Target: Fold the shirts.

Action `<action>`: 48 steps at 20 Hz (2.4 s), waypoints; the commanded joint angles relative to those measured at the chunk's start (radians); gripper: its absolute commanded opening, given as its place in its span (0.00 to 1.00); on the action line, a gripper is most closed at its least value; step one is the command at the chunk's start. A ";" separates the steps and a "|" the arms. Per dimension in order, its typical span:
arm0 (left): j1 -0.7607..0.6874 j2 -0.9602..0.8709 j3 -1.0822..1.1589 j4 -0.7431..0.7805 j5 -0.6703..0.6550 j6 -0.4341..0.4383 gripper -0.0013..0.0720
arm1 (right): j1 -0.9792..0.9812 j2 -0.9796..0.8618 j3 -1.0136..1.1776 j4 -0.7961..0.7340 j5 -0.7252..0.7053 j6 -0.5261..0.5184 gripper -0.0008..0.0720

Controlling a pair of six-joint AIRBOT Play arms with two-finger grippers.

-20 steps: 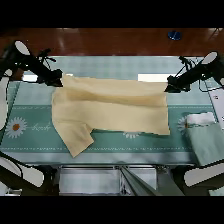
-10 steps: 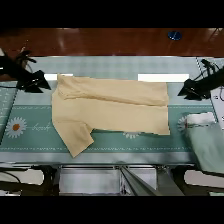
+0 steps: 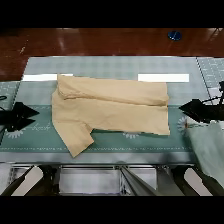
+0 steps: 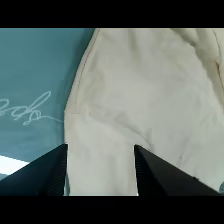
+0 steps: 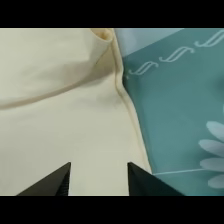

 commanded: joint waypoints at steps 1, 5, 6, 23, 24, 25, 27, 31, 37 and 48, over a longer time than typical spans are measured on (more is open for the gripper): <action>0.005 0.051 -0.145 0.079 0.006 -0.023 0.71 | -0.014 0.042 -0.048 0.105 0.007 -0.047 0.58; -0.039 0.045 -0.185 0.073 0.032 -0.019 0.71 | -0.014 0.042 -0.048 0.109 0.005 -0.054 0.58; -0.047 0.039 -0.190 0.044 0.041 -0.006 0.71 | -0.014 0.042 -0.048 0.108 0.005 -0.054 0.58; -0.325 -0.179 -0.206 -0.196 0.316 0.055 0.04 | -0.016 0.041 -0.048 -0.015 -0.024 -0.010 0.58; -0.334 -0.179 -0.198 -0.196 0.303 0.074 0.04 | -0.016 0.041 -0.052 -0.142 -0.019 0.057 0.58; -0.341 -0.179 -0.188 -0.196 0.285 0.097 0.04 | -0.016 0.041 -0.070 -0.253 0.005 0.129 0.58; -0.345 -0.174 -0.175 -0.196 0.262 0.120 0.04 | -0.016 0.041 -0.151 -0.306 0.055 0.191 0.58; -0.345 -0.171 -0.171 -0.196 0.255 0.119 0.04 | -0.016 0.041 -0.280 -0.214 0.024 0.166 0.58; -0.345 -0.171 -0.171 -0.195 0.254 0.120 0.04 | -0.014 0.021 -0.286 -0.099 -0.021 0.166 0.58; -0.338 -0.169 -0.127 -0.182 0.172 0.124 0.04 | 0.198 -0.211 -0.219 0.159 -0.157 0.037 0.04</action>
